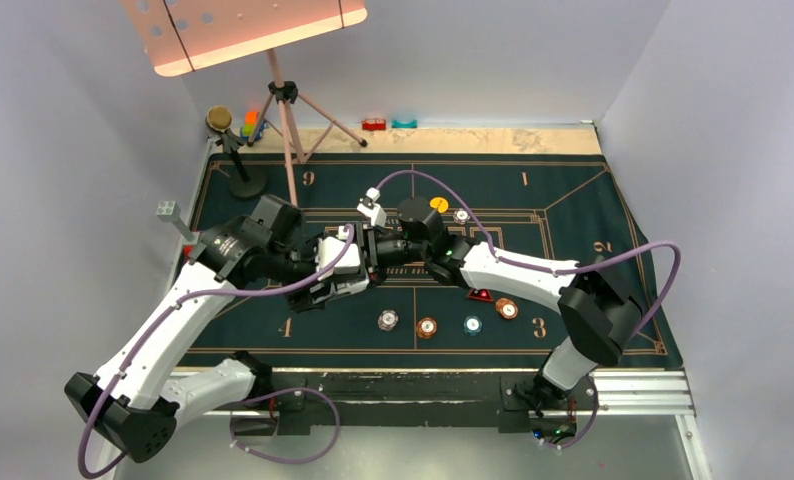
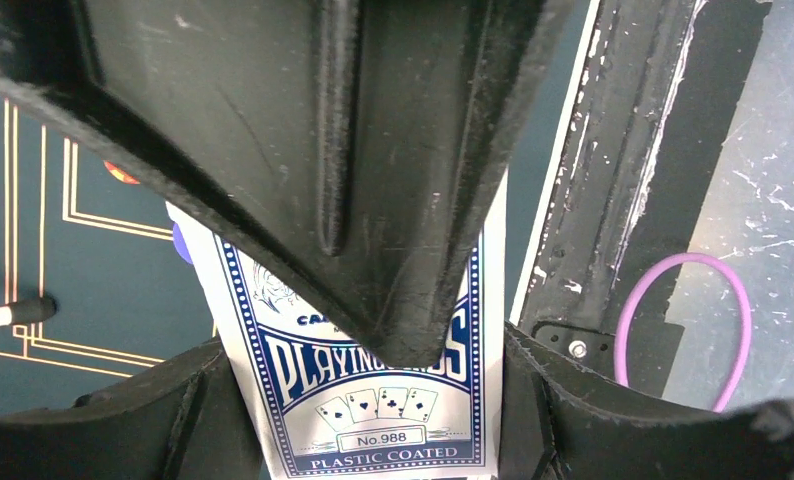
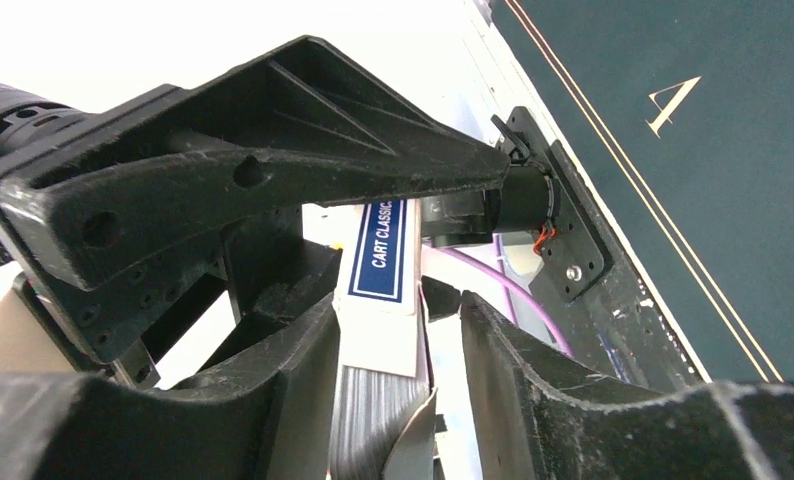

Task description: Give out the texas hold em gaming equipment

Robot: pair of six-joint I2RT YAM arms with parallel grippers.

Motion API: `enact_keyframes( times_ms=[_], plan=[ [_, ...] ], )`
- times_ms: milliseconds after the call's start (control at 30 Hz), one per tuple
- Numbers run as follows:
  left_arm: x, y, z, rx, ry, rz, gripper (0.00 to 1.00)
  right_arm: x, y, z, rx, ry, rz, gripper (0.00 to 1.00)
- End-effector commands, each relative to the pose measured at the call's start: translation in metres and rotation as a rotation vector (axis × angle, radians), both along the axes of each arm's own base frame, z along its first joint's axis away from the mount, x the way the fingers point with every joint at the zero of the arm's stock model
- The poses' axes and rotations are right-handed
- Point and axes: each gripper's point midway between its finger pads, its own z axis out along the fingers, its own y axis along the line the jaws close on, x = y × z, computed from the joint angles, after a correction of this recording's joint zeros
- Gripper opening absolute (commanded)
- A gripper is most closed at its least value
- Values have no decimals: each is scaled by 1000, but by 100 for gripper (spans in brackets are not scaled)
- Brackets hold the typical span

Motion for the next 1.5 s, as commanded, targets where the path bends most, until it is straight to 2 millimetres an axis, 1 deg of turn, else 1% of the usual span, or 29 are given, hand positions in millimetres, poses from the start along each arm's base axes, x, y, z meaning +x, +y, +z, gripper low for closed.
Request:
enact_keyframes(
  times_ms=[0,133,233,333,400,433,467,700,800,967,1200,1300,1467],
  plan=[
    [-10,-8,5,-45,43,-20,52,2,4,21,57,-30,-8,47],
    [-10,-5,5,-35,42,-5,64,4,5,23,72,-19,-26,38],
    [-6,-3,4,-26,26,18,71,4,5,25,83,-5,-34,27],
    [0,-1,4,-12,8,49,77,3,5,24,83,8,-31,22],
    [5,1,2,1,-1,70,82,2,4,23,82,16,-30,20],
    [7,1,2,7,-3,76,93,2,3,23,81,20,-31,19],
    [8,2,2,13,-5,81,99,2,3,22,80,23,-33,18],
    [8,4,5,15,-35,57,99,4,4,20,62,37,-44,14],
    [5,2,11,-12,-60,38,95,6,6,17,50,48,-48,13],
    [1,-1,17,-54,-98,13,88,9,9,19,47,50,-54,13],
    [-6,-3,9,-43,-42,-31,87,9,10,24,54,45,-50,13],
    [-4,-4,8,-41,-56,-41,89,9,10,25,53,46,-48,13],
    [-2,-1,4,-15,-71,-58,88,10,12,24,50,50,-44,12]
  ],
)
